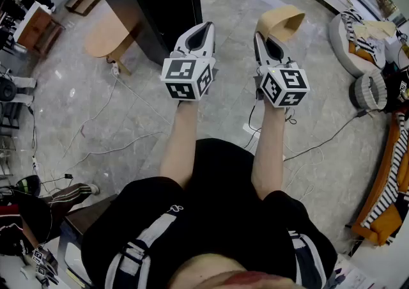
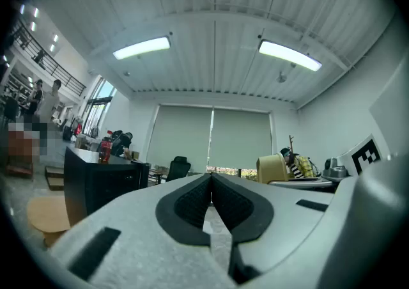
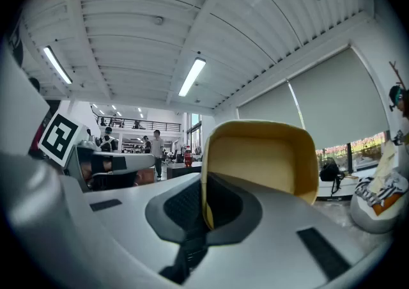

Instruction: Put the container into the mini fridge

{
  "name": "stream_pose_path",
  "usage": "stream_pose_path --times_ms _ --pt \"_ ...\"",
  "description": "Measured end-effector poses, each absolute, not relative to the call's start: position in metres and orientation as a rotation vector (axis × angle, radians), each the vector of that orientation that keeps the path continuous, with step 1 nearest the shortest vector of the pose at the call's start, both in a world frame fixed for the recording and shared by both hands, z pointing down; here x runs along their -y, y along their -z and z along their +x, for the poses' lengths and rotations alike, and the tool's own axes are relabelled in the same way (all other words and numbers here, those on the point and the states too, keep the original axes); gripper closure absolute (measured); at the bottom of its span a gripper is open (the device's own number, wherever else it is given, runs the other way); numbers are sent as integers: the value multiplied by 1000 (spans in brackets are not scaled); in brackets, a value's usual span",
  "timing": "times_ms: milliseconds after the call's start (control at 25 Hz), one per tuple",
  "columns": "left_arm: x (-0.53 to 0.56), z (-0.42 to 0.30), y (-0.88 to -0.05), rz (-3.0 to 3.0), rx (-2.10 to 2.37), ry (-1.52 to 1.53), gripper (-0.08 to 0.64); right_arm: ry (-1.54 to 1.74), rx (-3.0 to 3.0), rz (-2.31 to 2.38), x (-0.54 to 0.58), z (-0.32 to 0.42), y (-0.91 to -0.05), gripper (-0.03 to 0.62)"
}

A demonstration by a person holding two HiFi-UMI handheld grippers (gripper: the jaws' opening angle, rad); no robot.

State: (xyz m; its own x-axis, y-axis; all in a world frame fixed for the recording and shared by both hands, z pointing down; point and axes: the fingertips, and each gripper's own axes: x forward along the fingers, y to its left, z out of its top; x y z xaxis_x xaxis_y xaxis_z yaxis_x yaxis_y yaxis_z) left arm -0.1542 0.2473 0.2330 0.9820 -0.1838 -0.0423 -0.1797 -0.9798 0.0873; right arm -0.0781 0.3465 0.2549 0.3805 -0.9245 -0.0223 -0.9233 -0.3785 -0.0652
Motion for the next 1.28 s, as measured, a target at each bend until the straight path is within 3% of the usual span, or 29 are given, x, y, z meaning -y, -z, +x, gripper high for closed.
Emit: stream_pose_path --times_ms 720,1280 --pt "-181 -136 -264 3040 370 -3 554 93 -1715 -2478 -278 -39 -280 578" --pt "22 38 -280 3049 468 -69 554 83 -1608 -2463 -90 141 -293 578"
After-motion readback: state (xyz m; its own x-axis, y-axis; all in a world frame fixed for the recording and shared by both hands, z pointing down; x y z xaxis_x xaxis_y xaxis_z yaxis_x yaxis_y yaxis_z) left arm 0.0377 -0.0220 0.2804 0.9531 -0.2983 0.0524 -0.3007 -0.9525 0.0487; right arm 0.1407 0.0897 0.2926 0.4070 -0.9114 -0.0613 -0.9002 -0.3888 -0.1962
